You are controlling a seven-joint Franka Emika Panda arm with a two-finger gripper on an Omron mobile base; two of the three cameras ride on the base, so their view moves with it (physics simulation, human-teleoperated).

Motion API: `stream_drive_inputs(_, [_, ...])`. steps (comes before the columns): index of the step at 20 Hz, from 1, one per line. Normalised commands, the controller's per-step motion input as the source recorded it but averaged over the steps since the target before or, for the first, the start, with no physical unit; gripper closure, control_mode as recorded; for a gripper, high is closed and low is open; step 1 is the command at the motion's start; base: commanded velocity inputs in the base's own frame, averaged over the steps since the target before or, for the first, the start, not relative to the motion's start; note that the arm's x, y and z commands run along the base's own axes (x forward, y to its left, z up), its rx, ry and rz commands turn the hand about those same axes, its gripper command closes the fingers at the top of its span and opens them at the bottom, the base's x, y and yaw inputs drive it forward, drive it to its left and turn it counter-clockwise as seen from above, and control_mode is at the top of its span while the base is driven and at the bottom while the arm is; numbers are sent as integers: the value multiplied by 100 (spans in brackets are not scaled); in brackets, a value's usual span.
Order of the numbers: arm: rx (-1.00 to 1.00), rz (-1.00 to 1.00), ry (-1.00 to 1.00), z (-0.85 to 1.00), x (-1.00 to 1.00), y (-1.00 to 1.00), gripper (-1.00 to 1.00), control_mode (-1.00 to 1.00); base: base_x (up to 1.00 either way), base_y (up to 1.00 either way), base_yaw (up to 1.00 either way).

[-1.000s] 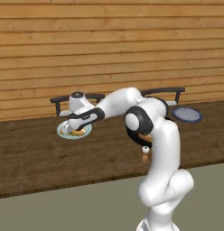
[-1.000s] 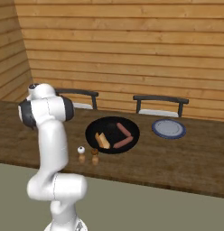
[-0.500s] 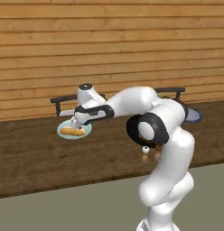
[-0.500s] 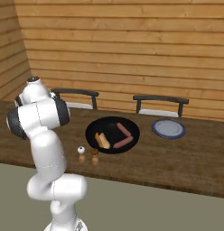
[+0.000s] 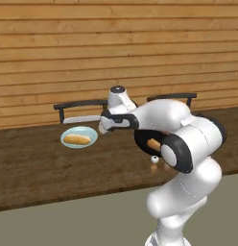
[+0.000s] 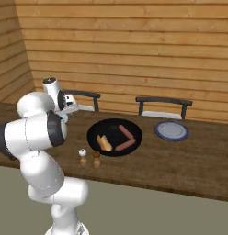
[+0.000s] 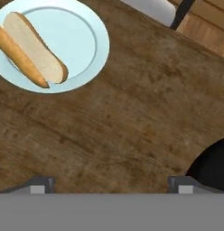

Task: Place one bun and one sausage from the bowl on each plate.

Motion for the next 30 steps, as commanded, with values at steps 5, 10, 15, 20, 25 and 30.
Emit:
stream_drive_inputs(5, [-6, -23, 1, 3, -21, -100, -100, -100, 0, 0, 0])
stream_drive_inputs(10, [-4, -18, 0, 11, -4, -100, -100, -100, 0, 0, 0])
stream_drive_inputs(15, [1, -18, 3, 8, 14, -100, -100, -100, 0, 0, 0])
stream_drive_inputs(20, [0, -14, 14, -25, 64, -94, -100, -100, 0, 0, 0])
stream_drive_inputs(25, [0, -20, 10, -29, 26, -85, -100, -100, 0, 0, 0])
stream_drive_inputs(30, [0, -21, 2, -35, 5, -28, -100, -100, 0, 0, 0])
